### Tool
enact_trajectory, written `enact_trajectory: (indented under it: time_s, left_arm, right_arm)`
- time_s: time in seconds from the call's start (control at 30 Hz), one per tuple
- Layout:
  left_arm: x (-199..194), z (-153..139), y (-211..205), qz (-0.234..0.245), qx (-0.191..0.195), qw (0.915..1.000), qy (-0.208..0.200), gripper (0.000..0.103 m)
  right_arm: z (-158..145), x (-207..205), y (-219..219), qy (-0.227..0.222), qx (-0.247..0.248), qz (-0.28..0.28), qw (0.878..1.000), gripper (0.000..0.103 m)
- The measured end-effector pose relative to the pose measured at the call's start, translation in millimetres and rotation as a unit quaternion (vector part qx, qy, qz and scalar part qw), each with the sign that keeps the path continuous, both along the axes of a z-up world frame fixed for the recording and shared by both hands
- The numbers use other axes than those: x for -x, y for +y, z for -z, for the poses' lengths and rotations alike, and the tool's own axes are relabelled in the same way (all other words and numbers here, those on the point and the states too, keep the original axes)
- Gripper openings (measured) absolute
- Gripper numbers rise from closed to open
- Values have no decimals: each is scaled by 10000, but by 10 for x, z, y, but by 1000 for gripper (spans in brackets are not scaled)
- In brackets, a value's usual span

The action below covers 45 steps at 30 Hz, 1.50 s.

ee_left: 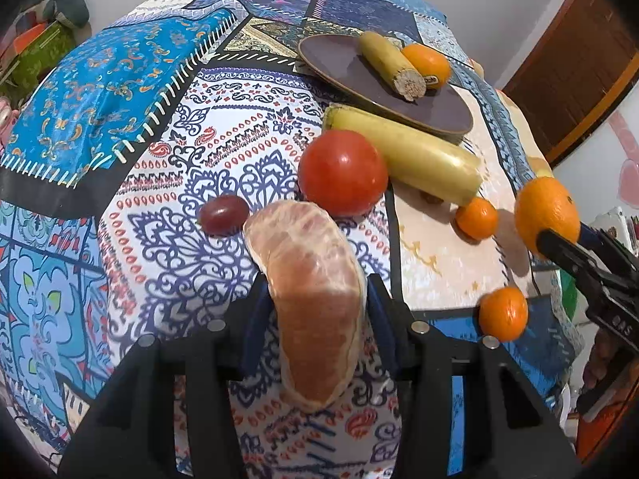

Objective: Organize fruits
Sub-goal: 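Grasp the pink pomelo segment with the left tool while the right tool grasps another large orange, then carry both onto the dark plate and open both tools to release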

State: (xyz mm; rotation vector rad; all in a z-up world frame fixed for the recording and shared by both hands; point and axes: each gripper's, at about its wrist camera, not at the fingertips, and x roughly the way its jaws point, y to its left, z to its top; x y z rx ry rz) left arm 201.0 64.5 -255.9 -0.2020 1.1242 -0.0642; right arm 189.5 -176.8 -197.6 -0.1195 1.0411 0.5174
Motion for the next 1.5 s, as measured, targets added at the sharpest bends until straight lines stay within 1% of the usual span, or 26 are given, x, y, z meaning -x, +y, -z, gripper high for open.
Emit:
enact_trajectory:
  time_s: [0.13,0.33,0.47,0.7,0.93,1.17,1.33,1.5]
  left_arm:
    - [-1,-15,-1,16,-23,10000,-56,45]
    - [116,-124,53,-52,-23,9998,-182,44]
    - [188,-291,91,-92,-139,9990,-418,44]
    - [169,-640,126,-149,-196,9956,-901,44]
    - [-34,-934,81,-88,-185,9911,-1319,44]
    - [-315,-1116,-2,21,-176,9872,-1584,44]
    - [-523,-1189,-71,130,-168,9850,-1713,44]
    - [-727,-1198,-148,256,-203,9834,-1785,44]
  right_arm:
    - [-29,-8,-5,-42,-22,5,10000,65]
    - [-94,-6,-8,-128,-50,23,9999,65]
    - [-144,-38,-8,-203,-72,46,9998,65]
    - [-285,-123,0,-389,-140,106,9991,65]
    - [-422,-285,29,-601,-177,139,9979,65]
    - [-488,-472,91,-743,-261,164,9968,65]
    - [-484,-604,145,-793,-305,164,9963,65]
    - [-457,-736,206,-813,-338,143,9960,65]
